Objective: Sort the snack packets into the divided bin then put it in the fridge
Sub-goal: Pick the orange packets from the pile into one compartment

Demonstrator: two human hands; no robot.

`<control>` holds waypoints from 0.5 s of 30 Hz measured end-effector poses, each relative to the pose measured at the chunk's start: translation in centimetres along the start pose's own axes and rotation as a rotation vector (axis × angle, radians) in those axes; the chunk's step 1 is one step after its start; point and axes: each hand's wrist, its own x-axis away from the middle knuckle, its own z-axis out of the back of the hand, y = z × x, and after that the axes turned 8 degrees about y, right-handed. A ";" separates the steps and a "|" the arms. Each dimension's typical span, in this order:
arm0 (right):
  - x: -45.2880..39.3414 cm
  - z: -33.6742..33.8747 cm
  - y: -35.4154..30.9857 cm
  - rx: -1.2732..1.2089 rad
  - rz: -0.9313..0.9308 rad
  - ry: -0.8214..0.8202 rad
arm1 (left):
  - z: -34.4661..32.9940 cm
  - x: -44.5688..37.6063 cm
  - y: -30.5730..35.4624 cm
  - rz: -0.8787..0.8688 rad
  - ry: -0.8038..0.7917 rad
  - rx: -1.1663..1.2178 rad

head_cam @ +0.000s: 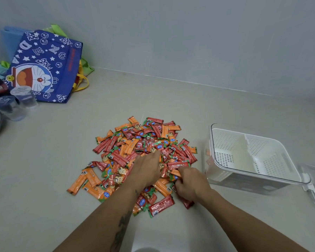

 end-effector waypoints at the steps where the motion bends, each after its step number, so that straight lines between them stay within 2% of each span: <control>1: -0.1 0.2 0.2 -0.040 -0.029 0.022 | -0.1 -0.3 0.3 0.018 -0.026 -0.014; 7: 0.1 1.1 0.9 -0.233 -0.146 0.065 | -2.3 -0.8 0.4 0.078 -0.096 -0.160; 15: 0.7 0.7 1.1 -0.340 -0.207 0.055 | -3.4 0.5 -1.1 0.009 0.068 -0.141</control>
